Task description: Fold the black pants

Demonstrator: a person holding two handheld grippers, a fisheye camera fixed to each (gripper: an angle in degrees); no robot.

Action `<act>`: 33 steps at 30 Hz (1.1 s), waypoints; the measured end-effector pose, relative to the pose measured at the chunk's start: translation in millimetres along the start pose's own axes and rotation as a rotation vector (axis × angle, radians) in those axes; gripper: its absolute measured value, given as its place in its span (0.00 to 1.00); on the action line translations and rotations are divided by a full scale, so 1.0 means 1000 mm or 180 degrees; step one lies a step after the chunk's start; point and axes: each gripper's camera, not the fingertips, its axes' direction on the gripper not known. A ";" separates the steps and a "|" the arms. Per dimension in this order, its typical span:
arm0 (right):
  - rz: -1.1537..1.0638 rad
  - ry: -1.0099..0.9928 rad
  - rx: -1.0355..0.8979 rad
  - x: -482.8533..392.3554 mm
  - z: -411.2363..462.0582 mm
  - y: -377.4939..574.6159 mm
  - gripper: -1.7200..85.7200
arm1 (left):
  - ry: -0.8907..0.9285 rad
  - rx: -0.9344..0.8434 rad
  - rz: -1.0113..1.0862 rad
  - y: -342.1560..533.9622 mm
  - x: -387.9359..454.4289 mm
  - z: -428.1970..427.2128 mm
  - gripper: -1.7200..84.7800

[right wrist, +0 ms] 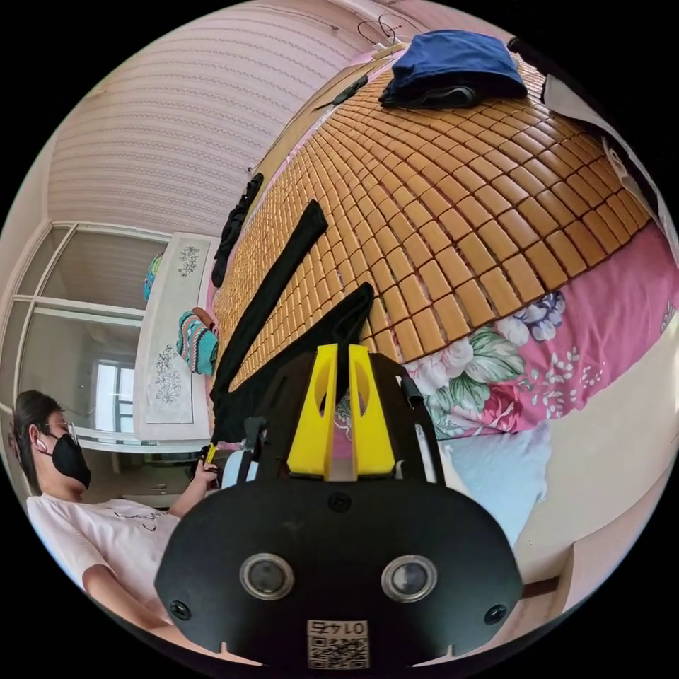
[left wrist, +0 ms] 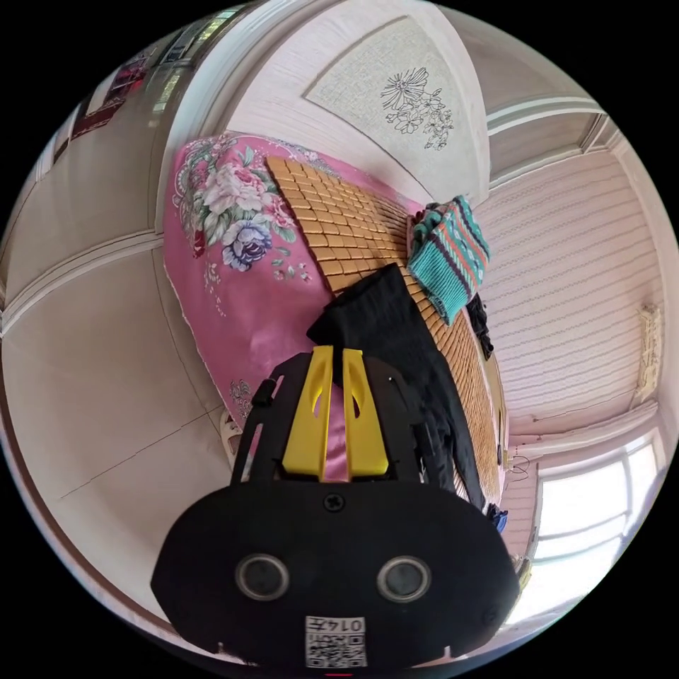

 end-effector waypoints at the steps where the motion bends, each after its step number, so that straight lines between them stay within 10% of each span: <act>1: -0.0050 -0.0024 0.0023 -0.004 -0.005 -0.004 0.04 | 0.0007 0.0002 0.0031 -0.002 0.002 -0.002 0.02; 33: -0.0294 0.0782 -0.0440 -0.111 0.121 -0.224 0.17 | -0.0580 -0.0314 0.0469 -0.066 0.165 0.114 0.15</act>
